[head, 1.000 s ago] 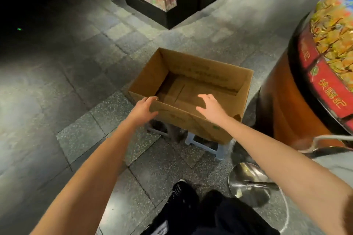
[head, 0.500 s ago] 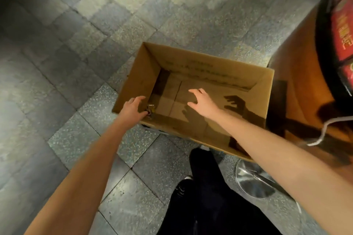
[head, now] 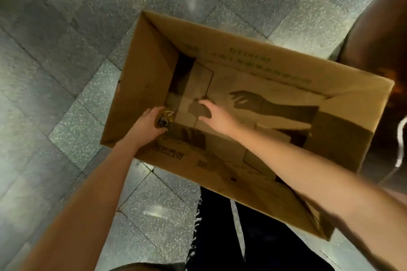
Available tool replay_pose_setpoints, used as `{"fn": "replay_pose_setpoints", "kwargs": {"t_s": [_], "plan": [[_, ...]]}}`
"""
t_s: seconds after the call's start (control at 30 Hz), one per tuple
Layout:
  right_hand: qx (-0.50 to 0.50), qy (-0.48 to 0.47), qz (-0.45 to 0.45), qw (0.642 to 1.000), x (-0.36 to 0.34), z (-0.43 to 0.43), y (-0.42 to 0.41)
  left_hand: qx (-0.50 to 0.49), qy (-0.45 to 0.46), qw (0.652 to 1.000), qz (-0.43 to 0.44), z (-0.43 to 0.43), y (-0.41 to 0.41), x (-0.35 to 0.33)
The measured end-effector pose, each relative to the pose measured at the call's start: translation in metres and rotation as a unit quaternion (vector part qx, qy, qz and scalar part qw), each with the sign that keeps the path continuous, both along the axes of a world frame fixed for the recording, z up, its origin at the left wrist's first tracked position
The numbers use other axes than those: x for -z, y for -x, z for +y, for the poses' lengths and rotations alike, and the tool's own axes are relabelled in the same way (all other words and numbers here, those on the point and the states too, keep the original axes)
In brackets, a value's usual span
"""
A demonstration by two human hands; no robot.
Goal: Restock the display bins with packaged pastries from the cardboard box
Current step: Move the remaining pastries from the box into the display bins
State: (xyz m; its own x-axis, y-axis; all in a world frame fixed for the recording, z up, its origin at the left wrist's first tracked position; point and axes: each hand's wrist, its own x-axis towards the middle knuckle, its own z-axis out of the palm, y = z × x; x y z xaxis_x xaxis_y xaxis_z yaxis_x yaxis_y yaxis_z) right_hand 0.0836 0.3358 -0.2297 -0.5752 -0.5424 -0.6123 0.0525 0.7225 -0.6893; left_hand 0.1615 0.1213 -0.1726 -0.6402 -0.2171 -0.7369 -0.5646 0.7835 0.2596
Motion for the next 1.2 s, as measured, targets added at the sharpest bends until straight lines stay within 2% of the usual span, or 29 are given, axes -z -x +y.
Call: {"fn": "replay_pose_setpoints", "kwargs": {"t_s": [0.13, 0.3, 0.43, 0.5, 0.6, 0.67, 0.83, 0.9, 1.0, 1.07, 1.2], "plan": [[0.007, 0.023, -0.041, 0.999, 0.045, -0.01, -0.018, 0.09, 0.001, 0.996, -0.026, -0.019, 0.034, 0.039], [0.074, 0.031, -0.099, 0.992, 0.103, -0.033, -0.034, 0.221, 0.012, 0.973, -0.063, -0.034, 0.08, 0.095], [0.145, 0.051, -0.161, 0.975, 0.142, -0.058, -0.048, 0.294, -0.029, 0.951, -0.092, -0.028, 0.103, 0.143], [0.174, 0.088, -0.17, 0.966, 0.152, -0.069, -0.059, 0.365, -0.014, 0.922, -0.131, -0.028, 0.113, 0.165], [0.221, 0.131, -0.15, 0.955, 0.162, -0.083, -0.066, 0.481, 0.034, 0.853, -0.198, -0.033, 0.124, 0.189], [0.255, 0.137, -0.141, 0.947, 0.167, -0.086, -0.066, 0.526, 0.075, 0.815, -0.232, -0.035, 0.127, 0.198], [0.252, 0.135, -0.145, 0.947, 0.181, -0.089, -0.08, 0.586, 0.114, 0.76, -0.255, -0.033, 0.132, 0.209], [0.255, 0.138, -0.137, 0.947, 0.182, -0.09, -0.084, 0.576, 0.098, 0.775, -0.241, -0.031, 0.131, 0.21], [0.265, 0.152, -0.099, 0.947, 0.18, -0.089, -0.081, 0.445, -0.012, 0.876, -0.185, -0.028, 0.137, 0.204], [0.268, 0.165, -0.055, 0.948, 0.176, -0.086, -0.075, 0.345, -0.071, 0.926, -0.136, -0.023, 0.143, 0.196], [0.271, 0.146, -0.029, 0.951, 0.171, -0.072, -0.066, 0.241, -0.104, 0.962, -0.079, -0.014, 0.145, 0.187]]}}
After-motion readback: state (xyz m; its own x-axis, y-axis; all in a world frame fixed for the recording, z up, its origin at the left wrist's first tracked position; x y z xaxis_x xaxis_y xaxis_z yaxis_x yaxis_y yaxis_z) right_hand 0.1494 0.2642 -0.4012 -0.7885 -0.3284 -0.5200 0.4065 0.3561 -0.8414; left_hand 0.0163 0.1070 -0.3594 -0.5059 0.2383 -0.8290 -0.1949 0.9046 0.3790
